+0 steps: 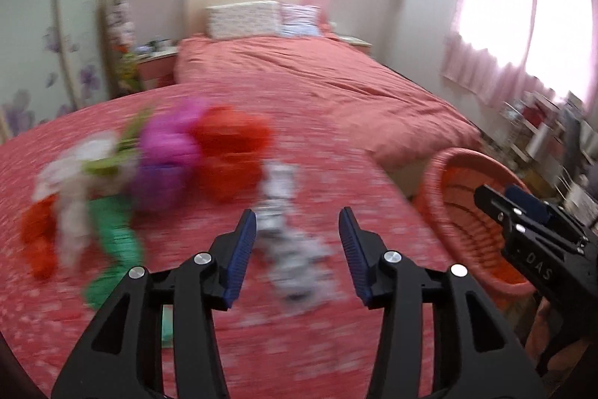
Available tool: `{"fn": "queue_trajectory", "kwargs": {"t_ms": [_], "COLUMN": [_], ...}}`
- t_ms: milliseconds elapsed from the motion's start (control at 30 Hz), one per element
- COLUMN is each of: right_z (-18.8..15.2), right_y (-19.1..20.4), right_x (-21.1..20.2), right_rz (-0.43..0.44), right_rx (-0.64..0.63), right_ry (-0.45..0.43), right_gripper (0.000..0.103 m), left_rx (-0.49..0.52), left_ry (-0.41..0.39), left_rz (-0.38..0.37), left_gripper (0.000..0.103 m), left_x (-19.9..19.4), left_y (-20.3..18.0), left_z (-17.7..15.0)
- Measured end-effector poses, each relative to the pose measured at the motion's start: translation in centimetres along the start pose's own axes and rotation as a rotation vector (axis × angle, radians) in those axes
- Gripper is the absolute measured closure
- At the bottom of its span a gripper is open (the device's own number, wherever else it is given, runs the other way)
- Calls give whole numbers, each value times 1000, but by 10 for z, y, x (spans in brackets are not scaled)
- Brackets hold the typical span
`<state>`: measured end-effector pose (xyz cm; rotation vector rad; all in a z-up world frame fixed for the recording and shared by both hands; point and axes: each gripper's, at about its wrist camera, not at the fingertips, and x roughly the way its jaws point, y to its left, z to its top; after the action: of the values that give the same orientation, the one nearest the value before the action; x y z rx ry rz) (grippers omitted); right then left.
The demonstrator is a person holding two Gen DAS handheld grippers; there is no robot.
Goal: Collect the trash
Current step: 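Move both open tools back to the trash pile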
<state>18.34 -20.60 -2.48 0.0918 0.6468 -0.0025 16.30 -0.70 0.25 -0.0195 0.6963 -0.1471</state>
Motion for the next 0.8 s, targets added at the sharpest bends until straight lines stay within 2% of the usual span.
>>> {"fn": "queue_trajectory", "kwargs": {"t_ms": [200,400,633,800], "right_z": [1,-6,-10,-8], "right_y": [78,129,156,158], "right_x": [20,36,62,75], "right_rz": [107,148,111,105], "right_rx": [-85,-136,-162,-157], "right_ry": [59,105,165,214], "right_gripper": [52,53,53,64], "left_rx": [-97,-195,-283,-318], "left_ry": [-24,-19,-9,4], "left_rz": [132,241,307,320], "left_gripper": [56,56,56,56], "left_x": [-22,-34,-33,-26], "left_y": [78,148,199,217], "left_z": [-4,-15,-20,-24]}}
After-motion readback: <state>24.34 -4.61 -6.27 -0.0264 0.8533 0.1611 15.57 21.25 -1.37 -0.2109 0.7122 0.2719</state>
